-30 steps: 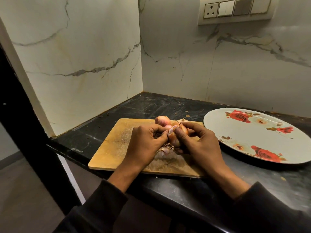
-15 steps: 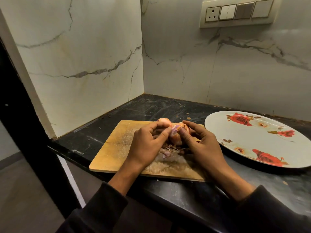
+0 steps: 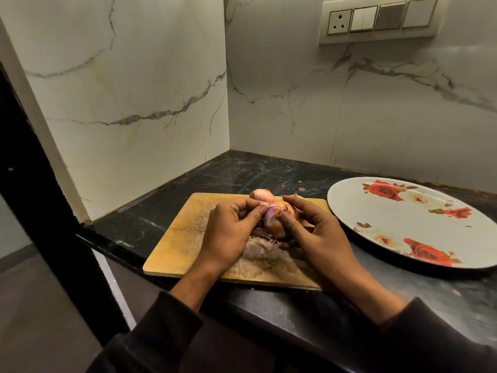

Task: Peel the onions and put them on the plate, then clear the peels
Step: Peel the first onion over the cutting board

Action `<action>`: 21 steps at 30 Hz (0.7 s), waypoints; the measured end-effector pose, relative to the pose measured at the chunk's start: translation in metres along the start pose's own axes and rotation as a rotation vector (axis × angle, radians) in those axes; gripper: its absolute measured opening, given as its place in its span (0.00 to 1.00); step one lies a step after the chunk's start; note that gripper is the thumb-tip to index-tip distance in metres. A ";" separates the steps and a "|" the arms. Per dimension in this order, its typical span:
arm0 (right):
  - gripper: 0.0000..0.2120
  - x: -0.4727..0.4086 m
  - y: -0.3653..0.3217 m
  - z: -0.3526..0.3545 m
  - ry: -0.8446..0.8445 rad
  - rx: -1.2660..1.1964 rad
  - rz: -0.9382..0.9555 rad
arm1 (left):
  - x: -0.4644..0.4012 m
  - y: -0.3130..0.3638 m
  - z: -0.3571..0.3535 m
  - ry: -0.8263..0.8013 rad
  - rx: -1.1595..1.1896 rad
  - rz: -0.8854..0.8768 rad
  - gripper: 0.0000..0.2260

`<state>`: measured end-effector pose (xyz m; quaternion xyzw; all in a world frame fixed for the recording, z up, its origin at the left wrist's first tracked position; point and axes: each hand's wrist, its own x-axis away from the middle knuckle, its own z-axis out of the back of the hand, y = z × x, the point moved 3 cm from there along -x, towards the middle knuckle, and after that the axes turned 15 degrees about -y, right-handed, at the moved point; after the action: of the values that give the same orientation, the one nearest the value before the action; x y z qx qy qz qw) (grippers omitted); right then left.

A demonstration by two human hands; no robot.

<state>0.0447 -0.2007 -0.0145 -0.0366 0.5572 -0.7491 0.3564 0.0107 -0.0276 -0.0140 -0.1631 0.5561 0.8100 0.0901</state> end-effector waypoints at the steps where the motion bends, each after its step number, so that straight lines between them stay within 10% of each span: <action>1: 0.26 0.000 0.000 0.000 0.001 0.005 0.004 | 0.000 0.000 -0.001 -0.004 0.006 0.005 0.07; 21: 0.25 0.002 -0.008 -0.002 -0.024 0.042 0.026 | 0.000 0.003 -0.001 -0.001 -0.086 -0.014 0.09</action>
<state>0.0383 -0.1995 -0.0094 -0.0306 0.5374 -0.7554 0.3737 0.0094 -0.0294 -0.0117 -0.1703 0.5197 0.8325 0.0886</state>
